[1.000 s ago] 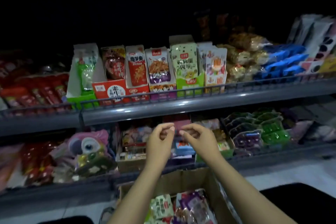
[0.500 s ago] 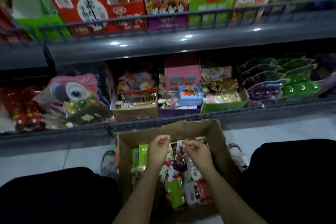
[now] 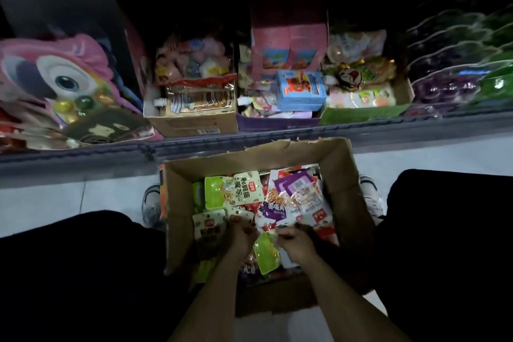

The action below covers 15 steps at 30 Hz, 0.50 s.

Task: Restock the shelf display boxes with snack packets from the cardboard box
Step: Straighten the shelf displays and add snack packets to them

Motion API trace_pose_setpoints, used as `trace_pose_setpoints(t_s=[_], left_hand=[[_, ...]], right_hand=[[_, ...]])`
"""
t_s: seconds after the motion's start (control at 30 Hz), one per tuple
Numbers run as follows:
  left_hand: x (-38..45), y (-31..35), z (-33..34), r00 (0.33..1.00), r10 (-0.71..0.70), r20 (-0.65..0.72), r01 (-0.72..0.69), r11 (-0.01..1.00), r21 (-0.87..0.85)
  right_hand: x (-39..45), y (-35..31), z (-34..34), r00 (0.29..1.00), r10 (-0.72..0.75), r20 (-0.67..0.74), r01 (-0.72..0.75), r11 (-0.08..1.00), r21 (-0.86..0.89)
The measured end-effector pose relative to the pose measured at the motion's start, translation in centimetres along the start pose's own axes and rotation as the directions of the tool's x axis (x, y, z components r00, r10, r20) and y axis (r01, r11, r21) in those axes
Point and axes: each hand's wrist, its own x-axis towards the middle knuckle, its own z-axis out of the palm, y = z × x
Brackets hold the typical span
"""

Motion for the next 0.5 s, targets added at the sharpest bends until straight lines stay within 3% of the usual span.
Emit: trace_pose_setpoints(t_s=[0.2, 0.37, 0.5], left_hand=[[0.9, -1.2, 1.7, 0.999, 0.008, -0.041, -0.004, 0.996, 0.089], [1.2, -1.3, 2.0, 0.994, -0.083, -0.072, 0.081, 0.996, -0.027], [1.2, -1.3, 2.1, 0.997, -0.08, -0.006, 0.08, 0.997, -0.01]], right_hand=[[0.3, 1.8, 1.2, 0.997, 0.057, 0.056, -0.057, 0.998, -0.005], [0.7, 2.3, 1.3, 0.995, 0.084, 0.057, -0.086, 0.996, 0.038], [0.5, 2.4, 1.3, 0.996, 0.083, 0.036, -0.085, 0.994, 0.072]])
